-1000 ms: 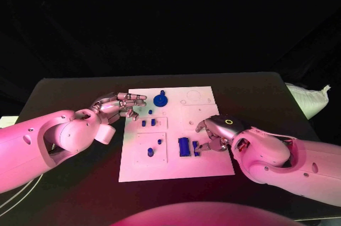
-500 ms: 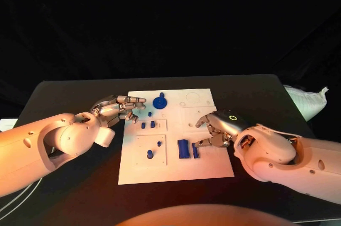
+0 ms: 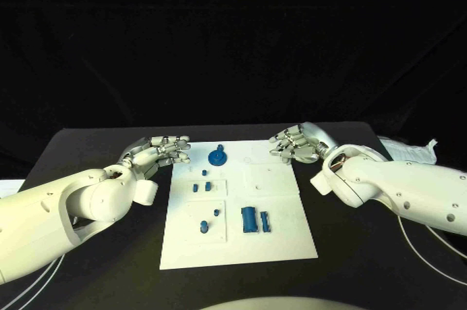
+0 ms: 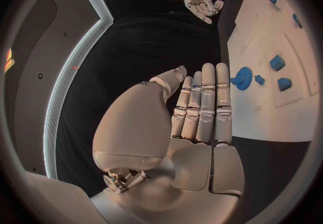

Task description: Assemble the parts on the task board

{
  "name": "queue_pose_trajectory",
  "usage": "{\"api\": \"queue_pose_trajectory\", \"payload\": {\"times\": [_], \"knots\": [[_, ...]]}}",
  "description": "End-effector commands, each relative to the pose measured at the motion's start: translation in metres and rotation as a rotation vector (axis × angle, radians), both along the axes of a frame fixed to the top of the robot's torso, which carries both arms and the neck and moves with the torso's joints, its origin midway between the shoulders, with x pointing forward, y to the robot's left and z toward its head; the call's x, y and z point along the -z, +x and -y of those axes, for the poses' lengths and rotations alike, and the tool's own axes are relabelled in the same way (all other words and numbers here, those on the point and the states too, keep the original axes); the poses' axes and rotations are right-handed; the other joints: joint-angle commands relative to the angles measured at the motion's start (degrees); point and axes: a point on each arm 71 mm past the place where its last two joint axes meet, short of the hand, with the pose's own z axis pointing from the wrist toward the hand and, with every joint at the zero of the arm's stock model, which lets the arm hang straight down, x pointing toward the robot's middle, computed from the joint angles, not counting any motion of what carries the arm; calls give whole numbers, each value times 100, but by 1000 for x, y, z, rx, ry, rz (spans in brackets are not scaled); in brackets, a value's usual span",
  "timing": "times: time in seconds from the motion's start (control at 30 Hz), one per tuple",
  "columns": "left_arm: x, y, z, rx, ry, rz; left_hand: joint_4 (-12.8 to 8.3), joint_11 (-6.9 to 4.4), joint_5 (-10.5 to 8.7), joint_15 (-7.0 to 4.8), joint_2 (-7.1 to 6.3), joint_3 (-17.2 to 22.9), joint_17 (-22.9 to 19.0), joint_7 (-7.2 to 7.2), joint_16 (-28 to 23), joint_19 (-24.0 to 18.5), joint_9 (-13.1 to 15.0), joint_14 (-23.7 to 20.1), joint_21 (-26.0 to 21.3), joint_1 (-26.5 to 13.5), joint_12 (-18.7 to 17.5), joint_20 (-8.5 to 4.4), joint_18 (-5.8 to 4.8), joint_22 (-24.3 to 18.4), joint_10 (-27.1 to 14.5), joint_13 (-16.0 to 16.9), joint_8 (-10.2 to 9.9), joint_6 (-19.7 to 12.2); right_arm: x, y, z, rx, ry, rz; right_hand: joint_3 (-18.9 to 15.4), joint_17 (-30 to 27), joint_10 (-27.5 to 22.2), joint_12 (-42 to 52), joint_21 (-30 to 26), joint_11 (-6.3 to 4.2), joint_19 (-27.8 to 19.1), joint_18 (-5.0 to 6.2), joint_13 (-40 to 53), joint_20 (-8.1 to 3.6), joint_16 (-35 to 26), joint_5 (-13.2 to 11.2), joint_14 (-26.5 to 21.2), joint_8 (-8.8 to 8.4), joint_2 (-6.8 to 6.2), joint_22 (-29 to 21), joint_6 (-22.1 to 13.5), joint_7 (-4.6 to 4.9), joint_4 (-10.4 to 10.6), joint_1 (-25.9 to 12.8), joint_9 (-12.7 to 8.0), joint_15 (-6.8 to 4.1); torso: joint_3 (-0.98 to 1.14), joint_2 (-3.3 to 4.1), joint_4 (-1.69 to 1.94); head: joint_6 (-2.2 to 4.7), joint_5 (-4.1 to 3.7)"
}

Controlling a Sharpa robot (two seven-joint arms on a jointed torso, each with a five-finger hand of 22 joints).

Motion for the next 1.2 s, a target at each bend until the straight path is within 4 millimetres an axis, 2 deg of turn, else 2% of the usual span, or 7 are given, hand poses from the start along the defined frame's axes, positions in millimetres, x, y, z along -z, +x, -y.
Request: {"api": "queue_pose_trajectory", "payload": {"times": [0.03,0.63,0.67,0.83,1.1,1.13,1.2], "knots": [[-3,9,-6,-120,-31,65,64,91,-15,182,-32,9,-355,51,-784,-577,-11,-171,-602,-52,-178,158,-2,-461,-78,-6,-38,-53,3,15,5,61,375,-51,90,-542,4,-468,-603,142,-320,-9,-567,138,-806,-21,-512,-106,32,-436,46,71,30,136,-43,205,-45,-149,-15,129,13],[-2,37,-9,-257,25,133,98,401,-1,609,79,-463,-1278,-11,-2739,-1533,-18,-412,-1471,66,-933,738,106,-2238,-547,-10,-314,-326,24,58,-5,74,523,-79,439,-2598,419,-1277,-2575,274,423,43,-2452,405,-2001,-12,-21,-678,97,-2619,210,161,-331,-209,-87,405,-56,-334,-60,509,193],[1,35,-8,-220,21,103,14,53,-208,275,612,-1057,-1728,-332,-2928,-2657,-387,-2021,-1828,-2293,-1281,239,-237,-3056,-2212,-363,-676,-1937,24,58,2,133,468,-77,331,-2827,-1538,-1631,-2745,33,-1505,-305,-2800,81,-2358,-250,-2084,-1042,19,-3161,-1519,-176,-619,-2910,-474,-148,-63,-326,-48,473,167],[1,32,-5,-232,32,108,14,-57,-281,195,612,-1299,-1728,-441,-3023,-3101,-387,-2610,-1828,-3139,-1281,62,-282,-3368,-2851,-363,-676,-2561,24,54,-5,140,483,-70,331,-2945,-2222,-1631,-3220,-54,-2160,-371,-2800,-44,-2358,-323,-2805,-1042,19,-3399,-2122,-292,-748,-3934,-474,-148,-19,-381,-96,548,256],[4,11,8,-293,91,142,14,-245,-692,32,612,-1633,-1728,-614,-3452,-3729,-387,-3485,-1828,-4413,-1281,-209,-404,-3820,-3771,-363,-676,-3451,19,30,-40,183,554,-47,331,-3458,-3271,-1631,-3220,-526,-3187,-498,-2800,-224,-2358,-775,-3910,-1042,19,-3713,-3048,-473,-915,-5410,-474,-148,156,-599,-290,845,612],[4,5,12,-308,105,152,14,-277,-692,-394,612,-1690,-1728,-644,-3452,-3838,-387,-3634,-1828,-4631,-1281,-254,-459,-3897,-3929,-363,-676,-3602,18,24,-47,193,567,-45,331,-3458,-3444,-1631,-3220,-526,-3355,-525,-2800,-254,-2358,-775,-4090,-1042,19,-3765,-3199,-503,-941,-5654,-474,-148,174,-620,-309,875,648],[4,-2,15,-327,123,164,14,-309,-692,-394,612,-1746,-1728,-1063,-3452,-3944,-387,-3782,-1828,-4848,-1281,-300,-465,-3973,-4085,-363,-676,-3754,17,16,-55,206,580,-44,331,-3458,-3628,-1631,-3220,-526,-3536,-525,-2800,-286,-2358,-775,-4286,-1042,19,-3821,-3363,-535,-1365,-5916,-474,-148,188,-638,-325,899,677]]}}
